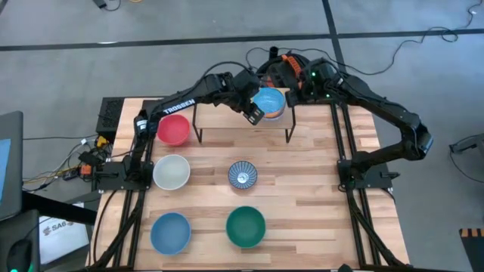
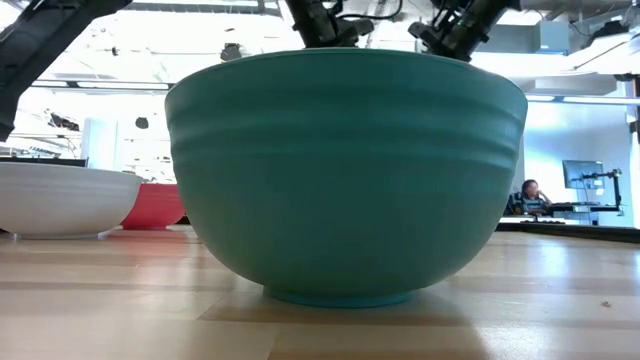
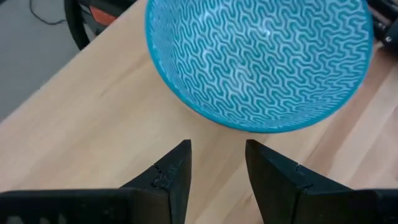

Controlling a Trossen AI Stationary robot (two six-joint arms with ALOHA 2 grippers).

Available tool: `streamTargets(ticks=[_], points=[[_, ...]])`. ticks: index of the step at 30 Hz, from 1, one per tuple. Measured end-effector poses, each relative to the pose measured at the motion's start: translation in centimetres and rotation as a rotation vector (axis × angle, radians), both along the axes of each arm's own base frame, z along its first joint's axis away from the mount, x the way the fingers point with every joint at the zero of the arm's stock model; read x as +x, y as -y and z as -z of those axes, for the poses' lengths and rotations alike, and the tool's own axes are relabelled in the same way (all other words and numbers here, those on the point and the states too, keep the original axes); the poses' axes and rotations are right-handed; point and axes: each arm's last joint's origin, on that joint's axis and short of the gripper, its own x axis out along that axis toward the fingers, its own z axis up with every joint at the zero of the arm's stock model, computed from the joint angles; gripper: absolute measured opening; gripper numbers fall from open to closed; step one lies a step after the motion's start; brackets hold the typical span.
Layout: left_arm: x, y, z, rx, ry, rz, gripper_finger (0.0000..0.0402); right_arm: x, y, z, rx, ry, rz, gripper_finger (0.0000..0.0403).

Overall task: Place and stack bowls onto a shelf
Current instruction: Adjust the stacked bowls on the shelf

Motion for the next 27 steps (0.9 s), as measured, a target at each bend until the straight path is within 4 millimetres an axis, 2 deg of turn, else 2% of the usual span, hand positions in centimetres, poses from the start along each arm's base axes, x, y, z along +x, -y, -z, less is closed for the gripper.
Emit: streamTargets(ticks=[11,21,24,27], points=[[0.0,0.0,0.1,0.019,-0.001,-0.042,0.0134,1.3,0.5,1.3,0.033,-0.033,-0.056,0.0087],[0.2,0.1,2.6,-0.064,-0.059,-0.035,0.0134,1.1,0.5,1.6,0.047,-0.068,-0.063,0.0087],[0.1,0.5,1.9,-0.044,-0.049,-0.038,0.0134,1.0,0.4,1.7,0.053,-0.08,-0.063,0.0087],[-0.6,1.2,-0.4,0.022,0.003,-0.056,0.0134,1.0,0.4,1.7,0.051,-0.085,-0.058,0.0087]])
